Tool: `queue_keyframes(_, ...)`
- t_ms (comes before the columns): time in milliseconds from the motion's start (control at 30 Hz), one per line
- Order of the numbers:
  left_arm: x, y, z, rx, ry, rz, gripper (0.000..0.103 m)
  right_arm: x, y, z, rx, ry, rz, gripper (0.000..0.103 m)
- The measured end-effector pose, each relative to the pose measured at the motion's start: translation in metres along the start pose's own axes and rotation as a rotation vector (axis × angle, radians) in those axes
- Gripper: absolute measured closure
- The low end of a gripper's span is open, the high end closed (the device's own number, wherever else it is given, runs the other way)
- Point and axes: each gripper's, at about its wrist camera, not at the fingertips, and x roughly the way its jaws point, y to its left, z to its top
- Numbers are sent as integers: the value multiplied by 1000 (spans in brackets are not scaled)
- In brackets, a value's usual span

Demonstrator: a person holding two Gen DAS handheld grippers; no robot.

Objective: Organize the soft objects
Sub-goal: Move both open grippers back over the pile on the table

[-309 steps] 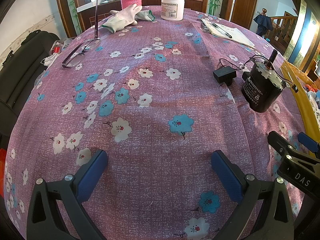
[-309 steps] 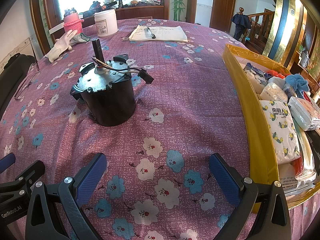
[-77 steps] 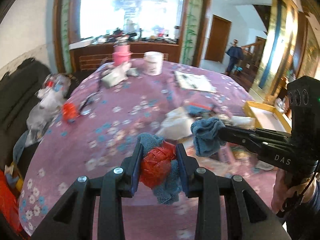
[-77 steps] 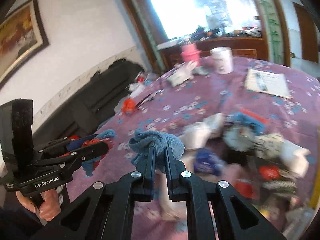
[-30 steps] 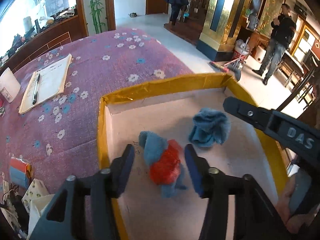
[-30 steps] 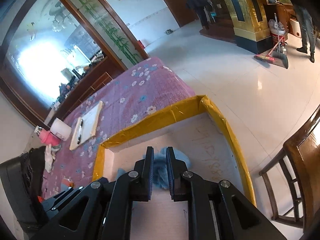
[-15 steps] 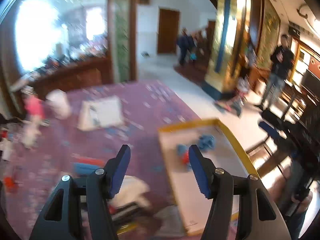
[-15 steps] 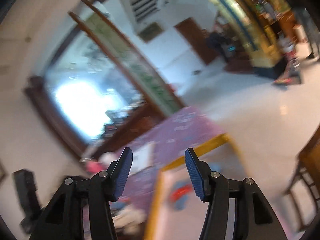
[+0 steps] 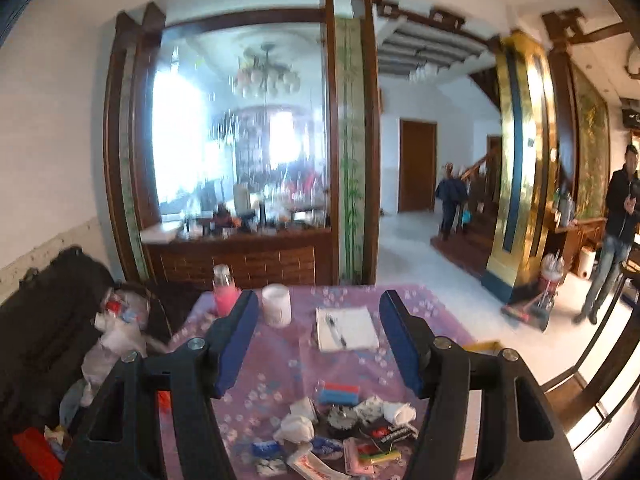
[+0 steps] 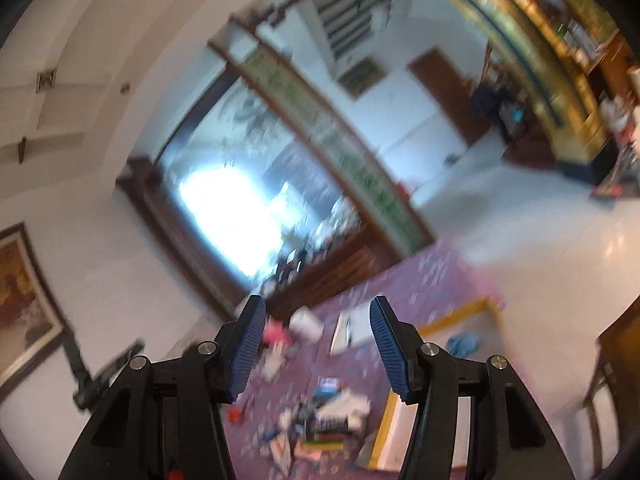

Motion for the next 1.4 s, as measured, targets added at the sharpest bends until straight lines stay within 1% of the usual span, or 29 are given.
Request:
queue_keyframes(33, -12, 2, 6, 10, -36, 15, 40, -15, 12, 13, -42, -43, -59, 44)
queue_keyframes(67, -25, 3, 9, 29, -81, 32, 40, -30, 34, 28, -141, -88, -190, 44)
queue_keyframes(100, -33, 2, 8, 49, -100, 43, 40, -40, 49, 35, -202, -120, -255, 44)
queue_keyframes(133, -36, 1, 8, 75, -115, 55, 40, -49, 57, 40, -210, -142, -243, 43)
queue_keyframes(200, -41, -1, 6, 113, -128, 65, 40, -60, 63, 45, -157, -137, -206, 43)
queue_keyframes(267, -43, 5, 6, 94, -137, 75, 40, -65, 66, 47, -116, -123, -189, 43)
queue_keyframes(333, -40, 11, 8, 79, -129, 75, 40, -74, 73, 51, -111, -132, -210, 43)
queue_keyframes(367, -38, 13, 10, 74, -125, 82, 40, -78, 77, 55, -100, -137, -206, 43)
queue_keyframes(433, -35, 17, 14, 64, -113, 64, 40, -84, 78, 63, -68, -152, -183, 43)
queue_keyframes(500, -32, 18, 22, 55, -119, 68, 40, -96, 80, 76, -44, -184, -179, 43)
queue_keyframes(600, -31, 16, 33, 26, -115, 21, 40, -122, 77, 102, 9, -238, -166, 43)
queue_keyframes(667, -33, 12, 43, -5, -111, -20, 40, -141, 77, 127, 9, -277, -187, 43)
queue_keyframes(700, -35, 7, 49, -18, -111, -52, 40, -153, 81, 140, -21, -282, -217, 43)
queue_keyframes(767, -42, -8, 62, -22, -109, -116, 40, -169, 88, 160, -90, -278, -254, 35)
queue_keyframes(800, -46, -17, 67, -21, -111, -138, 40, -178, 95, 168, -147, -273, -276, 22)
queue_keyframes(833, -52, -28, 71, -20, -109, -186, 37, -182, 99, 168, -194, -273, -288, 11)
queue_keyframes(867, -56, -37, 71, -18, -107, -230, 31, -182, 99, 165, -226, -269, -292, 8)
queue_keyframes(967, -60, -65, 57, 7, -80, -333, 21, -175, 98, 122, -346, -184, -274, 7)
queue_keyframes(1000, -58, -72, 47, 14, -61, -369, 21, -155, 96, 92, -395, -127, -264, 7)
queue_keyframes(1033, -53, -80, 33, 22, -37, -395, 21, -143, 94, 72, -416, -90, -256, 7)
queue_keyframes(1067, -50, -85, 23, 32, -19, -407, 21, -122, 91, 35, -449, -18, -222, 7)
queue_keyframes(1133, -36, -93, -9, 53, 30, -447, 21, -86, 89, -23, -488, 75, -146, 8)
queue_keyframes(1167, -28, -94, -27, 57, 53, -453, 21, -67, 87, -54, -494, 126, -105, 8)
queue_keyframes(1200, -17, -91, -48, 57, 86, -450, 21, -40, 83, -96, -489, 204, -59, 8)
queue_keyframes(1267, 7, -75, -85, 20, 165, -432, 21, -5, 75, -144, -456, 297, 4, 8)
queue_keyframes(1300, 23, -61, -106, -4, 219, -400, 21, 18, 71, -173, -432, 355, 38, 10)
queue_keyframes(1333, 35, -46, -123, -32, 261, -370, 21, 36, 71, -196, -430, 404, 61, 15)
queue_keyframes(1367, 50, -23, -146, -79, 311, -321, 21, 61, 73, -227, -447, 479, 89, 18)
queue_keyframes(1400, 61, 0, -164, -118, 342, -269, 21, 80, 76, -250, -460, 531, 111, 23)
